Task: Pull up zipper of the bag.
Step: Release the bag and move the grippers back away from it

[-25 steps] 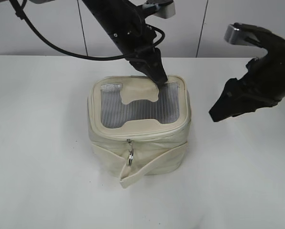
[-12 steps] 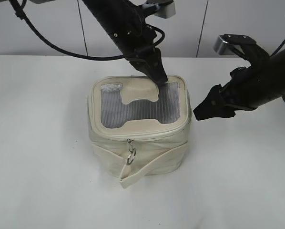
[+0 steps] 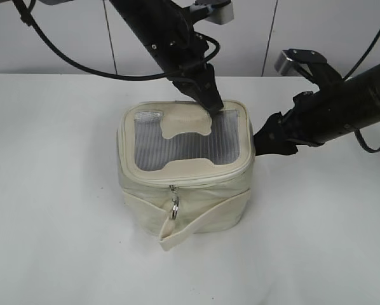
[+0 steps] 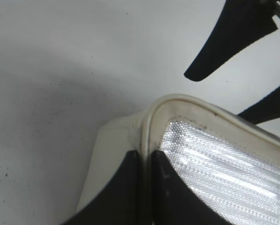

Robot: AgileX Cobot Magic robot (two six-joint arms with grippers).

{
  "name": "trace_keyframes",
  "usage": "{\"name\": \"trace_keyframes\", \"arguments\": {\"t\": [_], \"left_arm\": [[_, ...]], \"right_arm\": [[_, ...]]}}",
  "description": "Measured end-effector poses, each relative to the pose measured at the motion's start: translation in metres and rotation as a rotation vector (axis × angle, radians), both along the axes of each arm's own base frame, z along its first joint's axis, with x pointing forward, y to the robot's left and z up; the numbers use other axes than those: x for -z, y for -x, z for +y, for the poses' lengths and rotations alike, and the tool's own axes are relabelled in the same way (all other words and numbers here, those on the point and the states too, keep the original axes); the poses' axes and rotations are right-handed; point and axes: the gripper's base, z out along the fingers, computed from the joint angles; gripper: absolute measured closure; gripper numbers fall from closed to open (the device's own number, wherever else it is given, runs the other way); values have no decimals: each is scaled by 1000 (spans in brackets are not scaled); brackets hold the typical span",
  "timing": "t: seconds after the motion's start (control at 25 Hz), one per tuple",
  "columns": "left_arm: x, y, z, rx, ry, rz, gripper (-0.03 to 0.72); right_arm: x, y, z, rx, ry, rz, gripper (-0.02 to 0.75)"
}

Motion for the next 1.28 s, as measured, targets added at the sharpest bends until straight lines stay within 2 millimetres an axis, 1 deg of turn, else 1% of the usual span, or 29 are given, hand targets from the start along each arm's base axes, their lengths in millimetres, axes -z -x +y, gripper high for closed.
{"name": "trace_keyframes", "arguments": {"t": [0.24, 0.32, 0.4, 0.44, 0.52, 0.6, 0.64, 0.68, 0.8, 0.88, 1.12, 1.28], "left_arm": [[0, 0, 0, 0, 0, 0, 648], [0, 0, 0, 0, 0, 0, 648], [0, 0, 0, -1, -1, 0, 648], [0, 0, 0, -1, -1, 0, 648], [0, 0, 0, -1, 0, -1, 648], [0, 0, 0, -1, 0, -1, 648], [0, 0, 0, -1, 0, -1, 648], [0, 0, 0, -1, 0, -1, 648], [0, 0, 0, -1, 0, -1, 648], [0, 0, 0, -1, 0, -1, 648], [0, 0, 0, -1, -1, -2, 648], [0, 0, 0, -1, -1, -2, 648]], "right_arm": [[2, -16, 4, -14, 2, -20, 297], [4, -21, 6, -30, -2, -17, 322], [4, -22, 8, -48, -9, -9, 367], [4, -22, 8, -54, -12, -7, 409], [3, -22, 9, -63, -17, -5, 523], [4, -22, 9, -69, -20, 0, 668], [4, -22, 10, -69, -22, 2, 708], [4, -21, 10, -70, -23, 4, 730], [4, -21, 10, -44, -31, 25, 730], [4, -22, 6, -13, -25, 49, 730], [-10, -17, -9, 25, 1, 73, 730], [-15, -14, -9, 14, 8, 84, 730]]}}
